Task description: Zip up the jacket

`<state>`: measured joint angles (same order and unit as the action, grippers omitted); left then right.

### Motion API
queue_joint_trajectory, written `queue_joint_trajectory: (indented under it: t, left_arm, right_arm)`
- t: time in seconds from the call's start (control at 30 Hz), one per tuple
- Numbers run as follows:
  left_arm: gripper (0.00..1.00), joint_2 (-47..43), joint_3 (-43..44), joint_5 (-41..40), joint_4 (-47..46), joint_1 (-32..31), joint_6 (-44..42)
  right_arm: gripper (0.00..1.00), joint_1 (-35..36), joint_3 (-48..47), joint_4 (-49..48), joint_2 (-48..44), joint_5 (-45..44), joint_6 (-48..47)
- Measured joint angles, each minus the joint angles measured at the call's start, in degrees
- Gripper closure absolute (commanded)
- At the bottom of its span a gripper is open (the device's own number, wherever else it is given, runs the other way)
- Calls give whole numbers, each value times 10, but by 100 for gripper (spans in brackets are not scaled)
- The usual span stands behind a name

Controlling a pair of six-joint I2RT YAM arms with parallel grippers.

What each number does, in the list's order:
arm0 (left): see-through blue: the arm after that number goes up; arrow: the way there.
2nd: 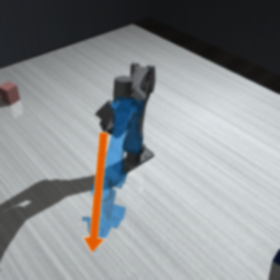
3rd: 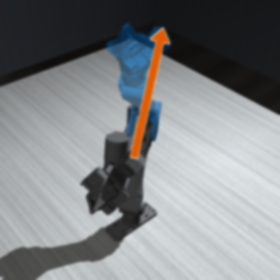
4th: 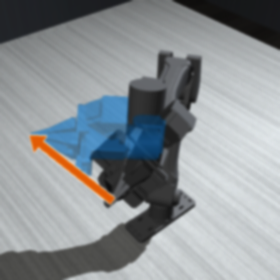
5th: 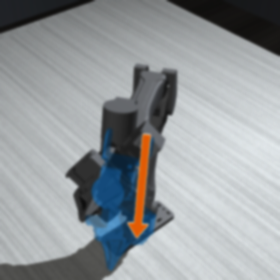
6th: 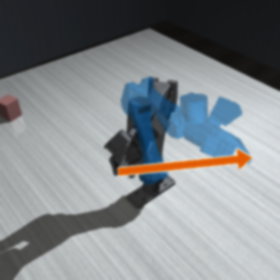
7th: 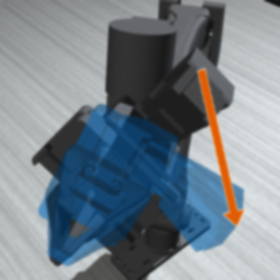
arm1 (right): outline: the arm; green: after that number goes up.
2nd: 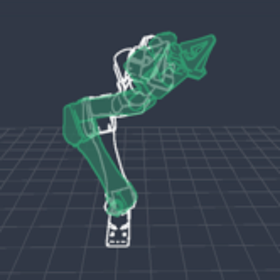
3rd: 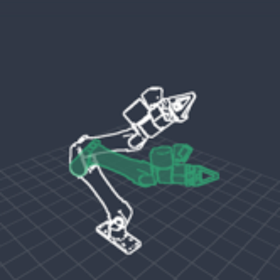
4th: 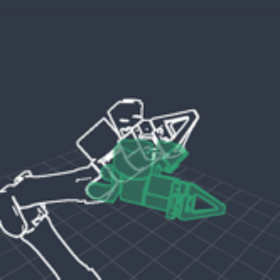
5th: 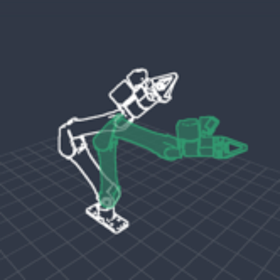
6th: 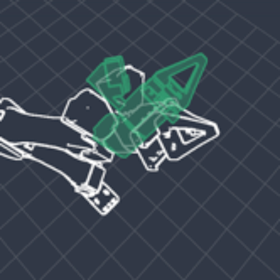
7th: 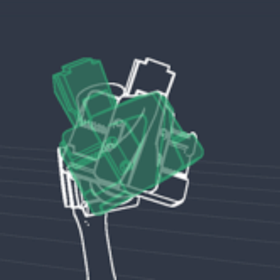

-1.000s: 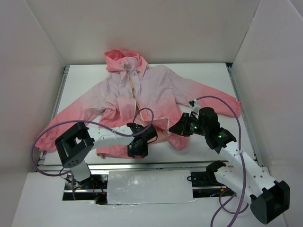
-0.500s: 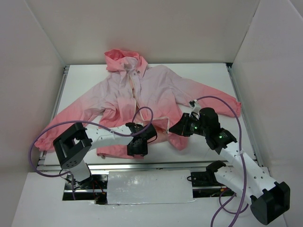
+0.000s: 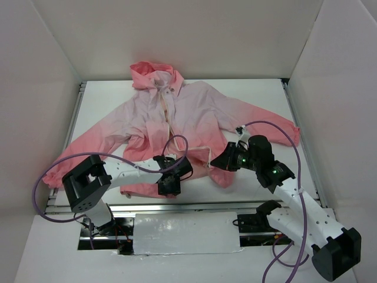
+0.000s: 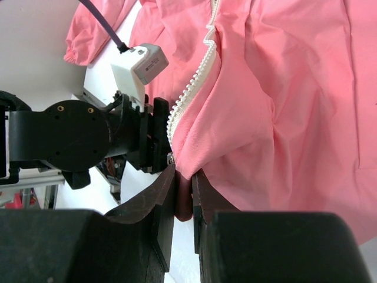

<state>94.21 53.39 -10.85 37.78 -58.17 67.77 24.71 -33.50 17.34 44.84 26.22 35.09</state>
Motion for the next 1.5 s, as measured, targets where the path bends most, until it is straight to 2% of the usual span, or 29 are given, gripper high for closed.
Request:
queue_joint_trajectory:
  t: [0.07, 0.13, 0.17, 0.23, 0.3, 0.33, 0.5, 0.7, 0.87, 0.97, 1.1, 1.33, 1.5]
  left_arm:
    - [61, -2, -7, -1, -3, -1, 1]
    - [66, -1, -12, 2, -7, -3, 2]
    - [74, 0, -15, 5, -10, -4, 2]
    - [81, 1, -20, 12, -21, -5, 2]
    - [99, 0, -23, 23, -34, -6, 0]
    - [100, 0, -24, 27, -39, -6, 0]
    - [100, 0, -23, 51, -69, -6, -1]
    - [100, -33, -24, 43, -85, -10, -4]
    - [100, -159, -59, 21, -120, -8, -18]
    - [100, -274, -89, 12, -189, 0, -29]
    - [100, -366, -135, 3, -261, 9, -33]
    - [100, -412, -182, -7, -315, 12, -33]
    - [100, -413, -186, -5, -384, 13, -32]
  right_arm:
    - [100, 0, 2, 3, -1, 0, 0]
    - [100, 0, 2, 4, -1, 0, 0]
    - [100, 0, 2, 5, -1, 0, 0]
    - [100, 0, 2, 7, -2, 0, 0]
    - [100, 0, 2, 9, -4, 0, 0]
    - [100, 0, 2, 10, -4, 0, 0]
    - [100, 0, 3, 11, -7, 2, 0]
    - [100, 0, 12, 11, -10, 7, 0]
    - [100, 0, 21, 1, -13, 18, 9]
    - [100, 0, 35, -9, -16, 28, 17]
    - [100, 3, 43, -14, -17, 38, 24]
    - [100, 25, 53, -47, -16, 56, 52]
    - [100, 74, 105, -146, -16, 66, 130]
